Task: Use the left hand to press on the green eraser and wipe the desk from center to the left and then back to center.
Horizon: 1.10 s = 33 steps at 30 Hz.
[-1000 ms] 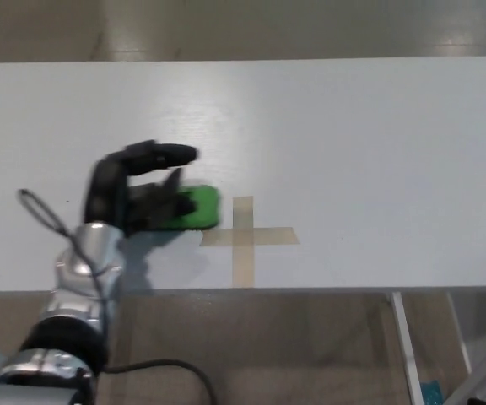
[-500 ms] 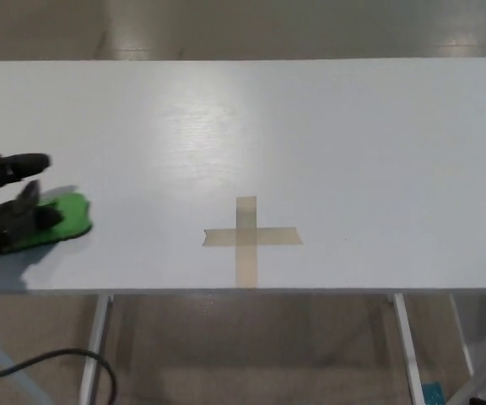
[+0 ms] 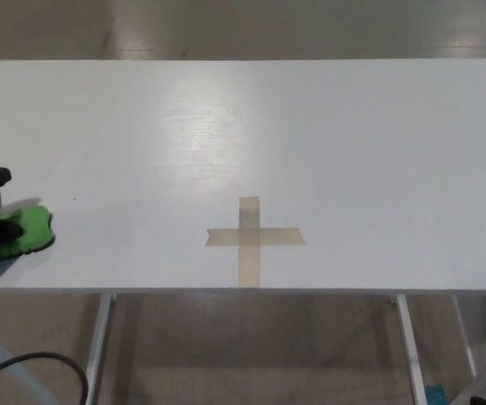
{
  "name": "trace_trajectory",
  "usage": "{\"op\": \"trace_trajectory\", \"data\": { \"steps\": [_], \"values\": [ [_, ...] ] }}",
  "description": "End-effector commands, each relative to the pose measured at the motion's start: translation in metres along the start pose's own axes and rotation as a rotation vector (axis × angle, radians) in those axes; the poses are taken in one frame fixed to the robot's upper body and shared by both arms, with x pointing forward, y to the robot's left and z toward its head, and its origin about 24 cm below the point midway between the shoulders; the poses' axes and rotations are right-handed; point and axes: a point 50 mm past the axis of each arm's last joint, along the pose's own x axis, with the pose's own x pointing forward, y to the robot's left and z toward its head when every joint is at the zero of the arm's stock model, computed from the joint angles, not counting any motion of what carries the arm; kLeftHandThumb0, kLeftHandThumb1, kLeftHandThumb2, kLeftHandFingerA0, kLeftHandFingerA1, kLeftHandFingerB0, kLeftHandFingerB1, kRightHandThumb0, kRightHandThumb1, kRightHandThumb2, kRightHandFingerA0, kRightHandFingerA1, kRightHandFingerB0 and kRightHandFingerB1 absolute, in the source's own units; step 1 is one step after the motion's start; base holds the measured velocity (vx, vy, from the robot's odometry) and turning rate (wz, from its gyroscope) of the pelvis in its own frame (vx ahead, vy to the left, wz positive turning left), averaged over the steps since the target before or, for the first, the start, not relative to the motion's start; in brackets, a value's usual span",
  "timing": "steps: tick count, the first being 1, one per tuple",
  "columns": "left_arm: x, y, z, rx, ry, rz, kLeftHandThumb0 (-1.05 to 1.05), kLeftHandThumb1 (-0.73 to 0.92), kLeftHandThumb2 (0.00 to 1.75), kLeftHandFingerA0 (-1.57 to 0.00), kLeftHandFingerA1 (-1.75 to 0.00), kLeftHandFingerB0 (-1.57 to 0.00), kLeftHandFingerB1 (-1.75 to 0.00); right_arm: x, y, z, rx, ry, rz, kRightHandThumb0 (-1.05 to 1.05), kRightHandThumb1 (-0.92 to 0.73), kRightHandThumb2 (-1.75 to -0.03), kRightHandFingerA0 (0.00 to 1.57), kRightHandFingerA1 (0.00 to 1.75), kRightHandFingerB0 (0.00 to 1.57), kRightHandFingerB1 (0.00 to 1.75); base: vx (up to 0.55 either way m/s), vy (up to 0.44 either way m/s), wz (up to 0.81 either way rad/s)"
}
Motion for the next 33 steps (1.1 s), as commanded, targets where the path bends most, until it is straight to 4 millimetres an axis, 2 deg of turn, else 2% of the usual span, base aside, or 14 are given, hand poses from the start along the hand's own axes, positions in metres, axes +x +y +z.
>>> {"op": "trace_trajectory", "data": {
  "steps": [1,7,8,9,15,16,24,25,26,27,33],
  "values": [
    [-0.006,-0.040,-0.024,0.029,0.115,-0.140,-0.23,0.76,0.63,-1.07,-0.79,-0.96,-0.55,-0.002,0.001,-0.001,-0.001,-0.004,-0.010,-0.45,-0.79,-0.64,0.74,0.49,0.61,0.41,0.00,0.000,0.09],
    [-0.008,-0.078,-0.016,0.109,0.036,-0.260,-0.24,0.74,0.63,-1.06,-0.77,-0.95,-0.55,0.000,0.000,0.001,-0.005,-0.009,0.000,-0.45,-0.79,-0.64,0.74,0.50,0.61,0.41,0.00,0.000,0.00],
    [-0.009,-0.089,-0.014,0.104,0.024,-0.289,-0.25,0.75,0.63,-1.06,-0.77,-0.94,-0.55,0.000,0.000,0.001,-0.003,-0.011,0.003,-0.44,-0.79,-0.64,0.74,0.49,0.61,0.41,0.00,0.000,0.00],
    [-0.011,-0.109,-0.010,0.102,0.006,-0.337,-0.24,0.75,0.63,-1.06,-0.78,-0.94,-0.55,0.000,0.000,0.002,0.008,-0.015,0.005,-0.44,-0.79,-0.64,0.75,0.49,0.61,0.41,0.00,0.000,0.00],
    [-0.018,-0.149,0.000,0.095,-0.032,-0.431,-0.25,0.75,0.63,-1.06,-0.78,-0.94,-0.55,0.001,0.002,0.004,0.029,-0.022,0.007,-0.43,-0.79,-0.64,0.75,0.50,0.61,0.41,0.00,0.000,0.00],
    [-0.022,-0.163,0.003,0.090,-0.042,-0.470,-0.25,0.75,0.63,-1.06,-0.78,-0.95,-0.55,0.002,0.002,0.005,0.039,-0.021,0.005,-0.43,-0.79,-0.64,0.75,0.50,0.61,0.41,0.00,0.000,0.00],
    [-0.035,-0.204,0.014,0.078,-0.069,-0.581,-0.27,0.75,0.63,-1.05,-0.77,-0.94,-0.54,0.004,0.002,0.007,0.040,-0.029,0.008,-0.43,-0.79,-0.64,0.75,0.51,0.62,0.41,0.00,0.000,0.00],
    [-0.038,-0.211,0.016,0.079,-0.076,-0.602,-0.29,0.70,0.62,-1.11,-0.68,-0.98,-0.52,0.003,0.001,0.007,0.037,-0.030,0.008,-0.43,-0.78,-0.64,0.75,0.51,0.62,0.42,0.00,0.000,0.00],
    [-0.039,-0.213,0.017,0.081,-0.078,-0.607,-0.29,0.70,0.62,-1.11,-0.68,-0.98,-0.52,0.003,0.001,0.007,0.038,-0.030,0.008,-0.43,-0.78,-0.64,0.75,0.51,0.62,0.42,0.00,0.000,0.00],
    [-0.043,-0.221,0.019,0.086,-0.088,-0.623,-0.28,0.75,0.63,-1.05,-0.77,-0.95,-0.54,0.003,0.001,0.007,0.033,-0.032,0.009,-0.43,-0.78,-0.64,0.75,0.51,0.62,0.42,0.00,0.000,0.00],
    [-0.057,-0.244,0.024,0.090,-0.114,-0.681,-0.28,0.75,0.63,-1.05,-0.78,-0.95,-0.54,0.003,0.000,0.006,0.031,-0.033,0.013,-0.43,-0.78,-0.64,0.75,0.51,0.62,0.42,0.00,0.000,0.00]
  ]
}}
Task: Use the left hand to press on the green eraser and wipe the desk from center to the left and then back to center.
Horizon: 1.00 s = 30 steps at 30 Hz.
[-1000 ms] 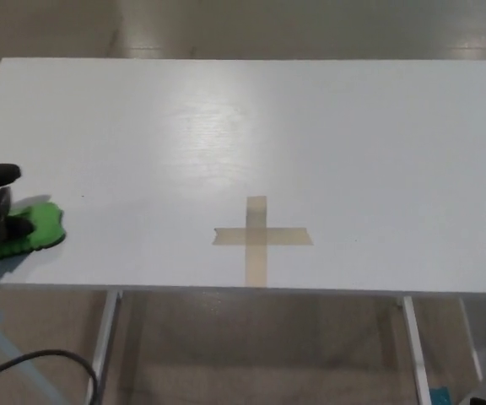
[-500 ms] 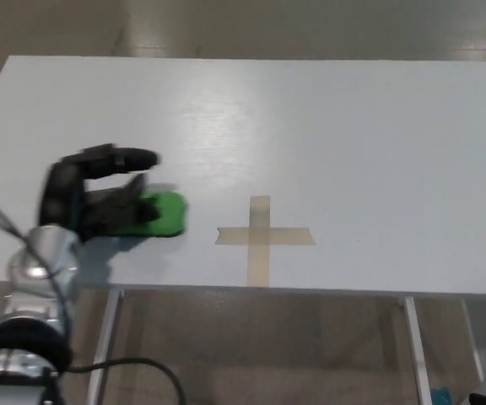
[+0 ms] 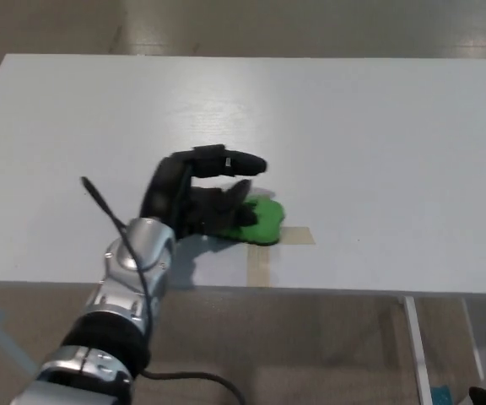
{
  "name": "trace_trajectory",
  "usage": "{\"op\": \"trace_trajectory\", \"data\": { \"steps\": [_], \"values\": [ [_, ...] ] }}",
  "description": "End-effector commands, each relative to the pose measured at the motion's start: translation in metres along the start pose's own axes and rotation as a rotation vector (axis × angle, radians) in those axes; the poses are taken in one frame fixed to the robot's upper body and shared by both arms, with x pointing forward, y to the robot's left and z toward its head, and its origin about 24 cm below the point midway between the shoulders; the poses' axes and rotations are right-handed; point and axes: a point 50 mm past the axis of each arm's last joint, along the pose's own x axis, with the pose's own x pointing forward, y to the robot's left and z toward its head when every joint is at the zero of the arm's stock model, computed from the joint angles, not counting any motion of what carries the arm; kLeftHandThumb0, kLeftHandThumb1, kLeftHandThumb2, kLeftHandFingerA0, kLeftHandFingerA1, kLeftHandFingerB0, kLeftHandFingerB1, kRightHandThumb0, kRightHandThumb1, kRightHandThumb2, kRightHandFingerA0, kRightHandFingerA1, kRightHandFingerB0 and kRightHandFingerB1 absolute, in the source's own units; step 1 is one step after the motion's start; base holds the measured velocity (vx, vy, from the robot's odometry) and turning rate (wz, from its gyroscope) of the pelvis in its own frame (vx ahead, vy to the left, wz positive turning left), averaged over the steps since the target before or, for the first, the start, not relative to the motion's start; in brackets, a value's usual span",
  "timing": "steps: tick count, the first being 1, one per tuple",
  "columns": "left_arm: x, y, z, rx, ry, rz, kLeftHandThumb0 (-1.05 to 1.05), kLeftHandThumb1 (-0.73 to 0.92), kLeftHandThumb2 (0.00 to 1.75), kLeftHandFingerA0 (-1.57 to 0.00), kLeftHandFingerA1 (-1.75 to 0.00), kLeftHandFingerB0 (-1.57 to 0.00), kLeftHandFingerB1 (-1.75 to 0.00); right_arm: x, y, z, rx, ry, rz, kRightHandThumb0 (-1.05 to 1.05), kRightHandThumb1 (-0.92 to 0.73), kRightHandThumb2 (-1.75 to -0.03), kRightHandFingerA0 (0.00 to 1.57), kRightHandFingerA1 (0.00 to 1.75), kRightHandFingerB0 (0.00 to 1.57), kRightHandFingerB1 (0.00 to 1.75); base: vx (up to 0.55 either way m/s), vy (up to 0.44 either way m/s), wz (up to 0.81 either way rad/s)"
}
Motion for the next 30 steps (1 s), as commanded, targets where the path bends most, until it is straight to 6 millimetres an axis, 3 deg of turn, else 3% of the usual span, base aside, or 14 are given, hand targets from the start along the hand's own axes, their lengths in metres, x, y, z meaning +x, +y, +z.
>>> {"op": "trace_trajectory", "data": {
  "steps": [1,11,12,13,14,15,16,21,22,26,29,30],
  "values": [
    [-0.002,-0.031,-0.009,0.023,0.061,-0.083,-0.28,0.75,0.63,-1.05,-0.78,-0.95,-0.54,-0.002,-0.001,-0.002,0.012,0.000,0.002,-0.43,-0.78,-0.64,0.75,0.51,0.62,0.42,0.00,0.000,0.00],
    [0.001,-0.050,-0.001,0.015,0.047,-0.151,-0.32,0.74,0.63,-1.05,-0.76,-0.91,-0.51,-0.002,0.001,-0.001,0.015,0.002,0.005,-0.44,-0.78,-0.64,0.75,0.50,0.62,0.42,0.00,0.000,0.00],
    [0.001,-0.050,0.000,0.018,0.045,-0.170,-0.36,0.71,0.61,-0.90,-0.53,-0.56,-0.38,-0.002,0.001,-0.001,0.014,0.002,0.007,-0.44,-0.78,-0.64,0.75,0.50,0.62,0.42,0.00,0.000,0.00],
    [0.002,-0.049,0.002,0.021,0.044,-0.183,-0.36,0.71,0.61,-0.90,-0.53,-0.56,-0.38,-0.002,0.001,-0.001,0.014,0.003,0.009,-0.44,-0.78,-0.64,0.75,0.50,0.62,0.42,0.00,0.000,0.00],
    [0.003,-0.046,0.005,0.008,0.050,-0.236,-0.55,0.57,0.59,-0.03,-0.23,-0.10,-0.27,-0.002,0.000,-0.001,0.010,0.003,0.011,-0.44,-0.78,-0.64,0.74,0.50,0.62,0.42,0.00,0.000,0.00],
    [0.003,-0.044,0.007,-0.003,0.053,-0.274,-0.55,0.57,0.59,-0.03,-0.23,-0.10,-0.27,-0.002,0.000,-0.002,0.008,0.003,0.012,-0.44,-0.78,-0.64,0.74,0.50,0.62,0.42,0.00,0.000,0.00],
    [0.005,-0.037,0.013,-0.031,0.058,-0.329,-0.75,0.47,0.81,0.00,-0.05,-0.11,-0.26,-0.002,-0.001,-0.002,0.006,0.002,0.012,-0.43,-0.78,-0.64,0.75,0.50,0.62,0.42,0.00,0.000,0.00],
    [0.009,-0.017,0.033,-0.048,0.020,-0.383,-0.76,0.47,0.82,0.00,-0.03,-0.04,-0.27,-0.003,-0.001,-0.003,0.010,0.006,0.009,-0.44,-0.78,-0.64,0.75,0.50,0.62,0.42,0.00,0.000,0.00],
    [0.010,-0.012,0.040,-0.042,-0.004,-0.385,-0.72,0.54,0.58,0.00,-0.06,-0.03,-0.29,-0.003,-0.002,-0.003,0.012,0.008,0.008,-0.44,-0.78,-0.64,0.75,0.50,0.62,0.42,0.00,0.000,0.00],
    [0.010,0.010,0.073,-0.027,-0.088,-0.421,-0.72,0.55,0.58,0.00,-0.05,-0.02,-0.28,-0.004,-0.001,-0.004,0.027,0.012,0.002,-0.44,-0.79,-0.64,0.75,0.51,0.62,0.41,0.00,0.000,0.00],
    [0.009,0.014,0.080,-0.024,-0.101,-0.431,-0.72,0.55,0.58,0.00,-0.05,-0.02,-0.28,-0.004,-0.001,-0.004,0.030,0.014,0.002,-0.44,-0.79,-0.64,0.75,0.51,0.62,0.41,0.00,0.000,0.00],
    [0.006,0.022,0.093,-0.019,-0.130,-0.448,-0.75,0.56,0.58,0.00,-0.06,-0.02,-0.29,-0.004,-0.001,-0.005,0.030,0.020,0.003,-0.44,-0.79,-0.64,0.75,0.51,0.61,0.41,0.00,0.000,0.00]
  ]
}}
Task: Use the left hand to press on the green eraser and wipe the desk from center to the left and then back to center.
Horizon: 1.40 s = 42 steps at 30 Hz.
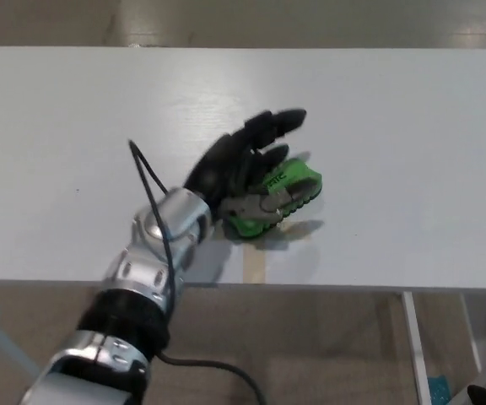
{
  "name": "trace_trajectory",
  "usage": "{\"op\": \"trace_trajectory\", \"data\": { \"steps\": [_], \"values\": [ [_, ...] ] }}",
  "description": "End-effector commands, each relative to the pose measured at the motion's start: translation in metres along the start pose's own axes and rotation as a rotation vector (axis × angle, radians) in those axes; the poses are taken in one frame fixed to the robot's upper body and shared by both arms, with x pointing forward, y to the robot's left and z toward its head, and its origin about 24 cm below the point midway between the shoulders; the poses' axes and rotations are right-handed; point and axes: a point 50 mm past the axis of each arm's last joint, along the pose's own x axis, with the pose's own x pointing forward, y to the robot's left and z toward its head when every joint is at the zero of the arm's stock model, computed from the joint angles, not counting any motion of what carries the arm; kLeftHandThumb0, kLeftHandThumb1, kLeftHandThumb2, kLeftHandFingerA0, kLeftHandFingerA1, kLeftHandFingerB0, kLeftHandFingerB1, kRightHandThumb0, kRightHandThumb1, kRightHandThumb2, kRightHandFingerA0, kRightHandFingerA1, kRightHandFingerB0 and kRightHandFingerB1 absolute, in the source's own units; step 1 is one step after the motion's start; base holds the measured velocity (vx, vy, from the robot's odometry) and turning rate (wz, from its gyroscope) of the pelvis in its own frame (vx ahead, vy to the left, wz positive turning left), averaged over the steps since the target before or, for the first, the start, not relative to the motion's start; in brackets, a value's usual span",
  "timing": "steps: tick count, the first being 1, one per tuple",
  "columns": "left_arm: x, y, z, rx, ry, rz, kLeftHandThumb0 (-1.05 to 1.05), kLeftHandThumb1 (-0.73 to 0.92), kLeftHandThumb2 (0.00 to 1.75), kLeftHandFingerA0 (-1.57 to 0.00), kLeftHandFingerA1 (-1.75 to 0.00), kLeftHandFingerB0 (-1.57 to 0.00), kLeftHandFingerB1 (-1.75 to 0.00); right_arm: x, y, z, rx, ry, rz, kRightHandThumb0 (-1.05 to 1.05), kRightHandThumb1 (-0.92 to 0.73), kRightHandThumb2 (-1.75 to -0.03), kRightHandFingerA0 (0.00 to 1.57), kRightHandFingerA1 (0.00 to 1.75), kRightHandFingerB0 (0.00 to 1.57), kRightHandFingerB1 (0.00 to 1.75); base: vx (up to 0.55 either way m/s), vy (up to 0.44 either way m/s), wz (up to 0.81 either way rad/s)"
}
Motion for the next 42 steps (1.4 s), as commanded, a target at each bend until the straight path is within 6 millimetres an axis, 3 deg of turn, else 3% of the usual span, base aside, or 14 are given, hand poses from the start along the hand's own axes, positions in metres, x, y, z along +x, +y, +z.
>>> {"op": "trace_trajectory", "data": {
  "steps": [1,8,21,22,23,25,27,28,29,30,33,34,36,42],
  "values": [
    [-0.015,0.037,0.067,-0.023,-0.110,-0.226,-0.76,0.46,0.84,0.00,-0.05,-0.01,-0.27,-0.005,-0.001,-0.006,0.024,0.033,-0.005,-0.44,-0.79,-0.64,0.75,0.51,0.61,0.41,0.00,0.000,0.00],
    [-0.059,0.061,0.110,0.035,-0.281,-0.308,-0.77,0.45,0.86,0.00,-0.06,-0.01,-0.27,-0.008,-0.003,-0.011,0.004,0.054,-0.002,-0.44,-0.79,-0.64,0.75,0.52,0.60,0.41,0.00,0.000,0.00],
    [-0.142,0.073,0.109,0.146,-0.364,-0.350,-0.77,0.46,0.87,-0.08,-0.18,0.00,-0.32,-0.011,-0.005,-0.015,0.013,0.068,-0.013,-0.45,-0.79,-0.64,0.75,0.51,0.60,0.40,0.00,0.000,0.00],
    [-0.151,0.072,0.107,0.137,-0.371,-0.355,-0.80,0.58,0.58,-0.08,-0.24,-0.08,-0.30,-0.011,-0.006,-0.014,0.014,0.065,-0.013,-0.45,-0.79,-0.64,0.74,0.50,0.60,0.40,0.00,0.000,0.00],
    [-0.157,0.071,0.106,0.130,-0.374,-0.358,-0.80,0.58,0.58,-0.08,-0.24,-0.08,-0.30,-0.011,-0.006,-0.014,0.014,0.063,-0.013,-0.45,-0.79,-0.64,0.74,0.50,0.60,0.40,0.00,0.000,0.00],
    [-0.192,0.064,0.091,0.059,-0.359,-0.371,-0.35,0.28,0.88,0.00,-0.47,-0.03,-0.49,-0.009,-0.006,-0.010,0.042,0.032,-0.027,-0.45,-0.78,-0.64,0.74,0.48,0.59,0.39,0.00,0.000,0.00],
    [-0.203,0.060,0.086,0.031,-0.348,-0.372,-0.35,0.28,0.88,0.00,-0.47,-0.03,-0.49,-0.008,-0.006,-0.007,0.056,0.018,-0.035,-0.45,-0.78,-0.64,0.74,0.48,0.59,0.39,0.00,0.000,0.00],
    [-0.208,0.059,0.082,0.019,-0.343,-0.372,-0.65,0.54,0.56,-0.21,-0.29,-0.18,-0.33,-0.007,-0.006,-0.006,0.065,0.010,-0.042,-0.44,-0.77,-0.64,0.75,0.48,0.59,0.39,0.00,0.000,0.00],
    [-0.211,0.059,0.081,0.012,-0.339,-0.372,-0.65,0.54,0.56,-0.21,-0.29,-0.18,-0.33,-0.006,-0.005,-0.005,0.071,0.007,-0.046,-0.44,-0.77,-0.64,0.75,0.48,0.59,0.39,0.00,0.000,0.00],
    [-0.224,0.057,0.067,-0.019,-0.309,-0.373,-0.31,0.29,0.88,-0.07,-0.50,-0.09,-0.51,-0.002,-0.003,0.000,0.077,-0.012,-0.058,-0.44,-0.76,-0.64,0.75,0.47,0.59,0.39,0.00,0.000,0.00],
    [-0.235,0.056,0.053,-0.057,-0.269,-0.367,-0.30,0.29,0.88,-0.09,-0.50,-0.10,-0.51,-0.001,-0.003,0.003,0.076,-0.029,-0.064,-0.43,-0.76,-0.64,0.75,0.48,0.59,0.39,0.00,0.000,0.00],
    [-0.240,0.055,0.049,-0.072,-0.253,-0.362,-0.58,0.53,0.56,-0.28,-0.32,-0.25,-0.33,-0.001,-0.003,0.004,0.073,-0.032,-0.063,-0.43,-0.76,-0.64,0.76,0.48,0.59,0.39,0.00,0.000,0.00],
    [-0.245,0.054,0.044,-0.090,-0.234,-0.354,-0.58,0.53,0.56,-0.28,-0.32,-0.25,-0.33,0.000,-0.003,0.004,0.070,-0.034,-0.061,-0.43,-0.76,-0.64,0.76,0.48,0.59,0.39,0.00,0.000,0.00],
    [-0.286,0.060,-0.035,-0.238,0.024,-0.121,-0.61,0.42,0.76,-0.29,-0.44,-0.32,-0.45,0.007,-0.005,0.012,0.052,-0.060,-0.065,-0.44,-0.75,-0.64,0.75,0.46,0.57,0.39,0.00,0.000,0.00]
  ]
}}
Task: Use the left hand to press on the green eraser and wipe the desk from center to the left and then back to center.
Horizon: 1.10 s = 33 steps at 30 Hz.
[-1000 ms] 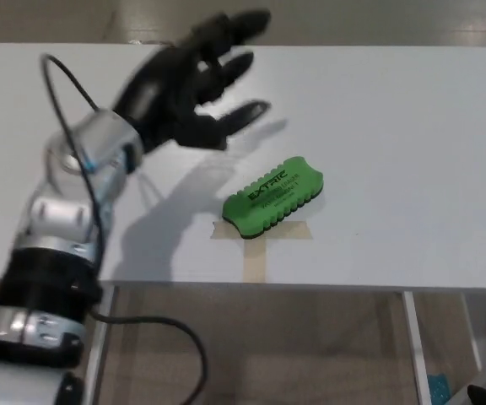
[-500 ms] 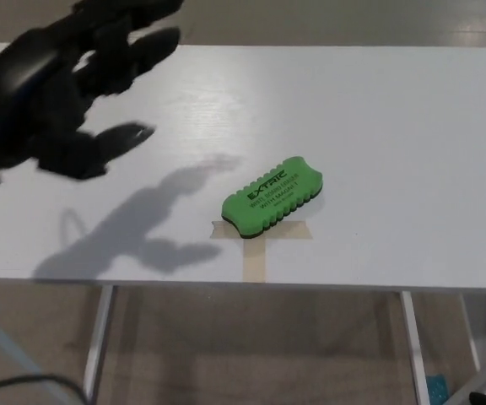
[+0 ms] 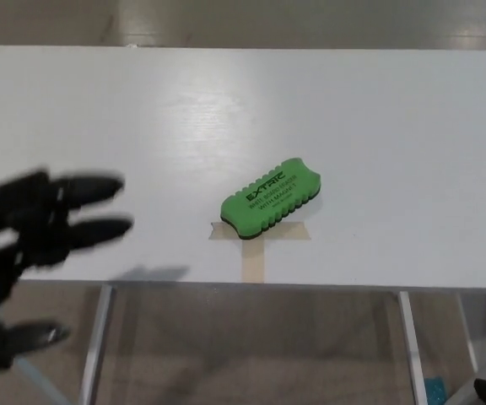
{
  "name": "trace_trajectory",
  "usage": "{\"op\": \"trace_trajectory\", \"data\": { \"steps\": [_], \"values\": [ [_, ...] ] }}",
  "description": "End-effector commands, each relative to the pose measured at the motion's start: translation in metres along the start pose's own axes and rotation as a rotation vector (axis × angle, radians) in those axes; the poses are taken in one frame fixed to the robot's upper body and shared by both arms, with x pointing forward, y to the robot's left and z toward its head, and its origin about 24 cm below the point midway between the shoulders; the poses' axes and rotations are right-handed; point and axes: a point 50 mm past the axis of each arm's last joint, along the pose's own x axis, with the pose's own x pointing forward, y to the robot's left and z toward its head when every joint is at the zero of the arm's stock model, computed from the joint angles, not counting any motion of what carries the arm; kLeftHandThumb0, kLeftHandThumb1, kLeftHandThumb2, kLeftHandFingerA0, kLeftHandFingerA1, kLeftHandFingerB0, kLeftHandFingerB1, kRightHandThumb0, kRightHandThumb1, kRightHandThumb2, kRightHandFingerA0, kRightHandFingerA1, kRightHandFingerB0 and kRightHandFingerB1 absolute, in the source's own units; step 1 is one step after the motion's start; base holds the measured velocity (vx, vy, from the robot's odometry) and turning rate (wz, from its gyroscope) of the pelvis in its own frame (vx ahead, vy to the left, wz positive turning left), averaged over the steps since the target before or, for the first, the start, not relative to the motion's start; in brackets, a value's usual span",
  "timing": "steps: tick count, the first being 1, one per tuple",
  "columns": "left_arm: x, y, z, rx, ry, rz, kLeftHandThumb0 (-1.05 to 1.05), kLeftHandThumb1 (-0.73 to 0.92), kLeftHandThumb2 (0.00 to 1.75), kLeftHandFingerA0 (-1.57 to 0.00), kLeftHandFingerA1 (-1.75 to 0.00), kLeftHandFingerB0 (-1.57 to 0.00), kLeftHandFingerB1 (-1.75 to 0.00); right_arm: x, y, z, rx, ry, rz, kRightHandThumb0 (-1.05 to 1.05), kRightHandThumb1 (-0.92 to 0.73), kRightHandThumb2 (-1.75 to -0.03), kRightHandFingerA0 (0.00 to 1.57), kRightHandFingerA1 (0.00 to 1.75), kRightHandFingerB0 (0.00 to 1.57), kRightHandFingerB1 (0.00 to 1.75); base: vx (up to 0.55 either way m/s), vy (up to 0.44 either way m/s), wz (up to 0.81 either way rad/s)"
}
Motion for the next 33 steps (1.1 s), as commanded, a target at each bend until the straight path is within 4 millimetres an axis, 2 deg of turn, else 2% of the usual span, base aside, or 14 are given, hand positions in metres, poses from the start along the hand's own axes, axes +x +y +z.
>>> {"op": "trace_trajectory", "data": {
  "steps": [1,3,4,6,7,11,15,19,20,25,31,32,33],
  "values": [
    [-0.064,-0.016,-0.064,-0.262,0.178,0.101,-0.60,0.41,0.75,-0.29,-0.44,-0.33,-0.45,0.004,-0.002,0.007,0.029,-0.042,-0.044,-0.44,-0.75,-0.64,0.74,0.46,0.57,0.39,0.00,0.000,0.00],
    [-0.073,-0.016,-0.079,-0.317,0.232,0.155,-0.58,0.40,0.74,-0.31,-0.45,-0.32,-0.43,0.004,-0.002,0.008,0.025,-0.044,-0.044,-0.43,-0.75,-0.64,0.74,0.45,0.57,0.39,0.00,0.000,0.00],
    [-0.080,-0.015,-0.096,-0.355,0.293,0.203,-0.57,0.39,0.74,-0.32,-0.45,-0.31,-0.43,0.003,-0.002,0.007,0.025,-0.043,-0.045,-0.44,-0.75,-0.64,0.74,0.45,0.56,0.39,0.00,0.000,0.00],
    [-0.084,-0.014,-0.106,-0.368,0.331,0.227,-0.57,0.39,0.74,-0.32,-0.45,-0.31,-0.43,0.003,-0.002,0.007,0.025,-0.042,-0.044,-0.44,-0.75,-0.64,0.74,0.45,0.56,0.39,0.00,0.000,0.00],
    [-0.086,-0.014,-0.112,-0.370,0.350,0.238,-0.50,0.48,0.55,-0.37,-0.35,-0.37,-0.32,0.003,-0.002,0.006,0.023,-0.040,-0.043,-0.44,-0.76,-0.64,0.74,0.45,0.56,0.39,0.00,0.000,0.00],
    [-0.094,-0.010,-0.146,-0.377,0.467,0.307,-0.51,0.48,0.55,-0.39,-0.35,-0.37,-0.32,0.001,-0.002,0.004,0.028,-0.029,-0.041,-0.44,-0.76,-0.64,0.75,0.46,0.56,0.38,0.00,0.000,0.00],
    [-0.094,-0.006,-0.169,-0.385,0.530,0.368,-0.51,0.48,0.55,-0.40,-0.36,-0.37,-0.32,0.001,-0.001,0.003,0.036,-0.018,-0.042,-0.44,-0.76,-0.64,0.75,0.47,0.56,0.38,0.00,0.000,0.00],
    [-0.095,-0.005,-0.184,-0.376,0.573,0.439,-0.53,0.48,0.54,-0.41,-0.37,-0.38,-0.32,-0.001,0.001,0.001,0.025,-0.013,-0.040,-0.44,-0.76,-0.64,0.75,0.47,0.56,0.38,0.00,0.000,0.00],
    [-0.095,-0.006,-0.191,-0.378,0.594,0.481,-0.52,0.37,0.77,-0.42,-0.52,-0.29,-0.43,-0.002,0.001,0.000,0.021,-0.010,-0.038,-0.44,-0.76,-0.64,0.76,0.47,0.56,0.38,0.00,0.000,0.00],
    [-0.097,-0.009,-0.207,-0.385,0.657,0.587,-0.56,0.38,0.76,-0.43,-0.51,-0.35,-0.44,-0.006,0.003,-0.006,0.009,0.015,-0.021,-0.44,-0.76,-0.64,0.75,0.48,0.56,0.38,0.00,0.000,0.00],
    [-0.095,-0.013,-0.217,-0.391,0.694,0.652,-0.56,0.38,0.75,-0.39,-0.50,-0.39,-0.46,-0.008,0.001,-0.011,-0.020,0.047,-0.003,-0.44,-0.76,-0.64,0.75,0.48,0.56,0.38,0.00,0.000,0.00],
    [-0.094,-0.014,-0.218,-0.391,0.695,0.651,-0.50,0.46,0.55,-0.44,-0.39,-0.46,-0.34,-0.008,0.000,-0.012,-0.018,0.051,-0.002,-0.44,-0.76,-0.64,0.75,0.48,0.56,0.38,0.00,0.000,0.00],
    [-0.093,-0.014,-0.219,-0.390,0.696,0.650,-0.50,0.46,0.55,-0.44,-0.39,-0.46,-0.34,-0.008,0.000,-0.012,-0.017,0.053,-0.002,-0.44,-0.76,-0.64,0.75,0.48,0.56,0.38,0.00,0.000,0.00]
  ]
}}
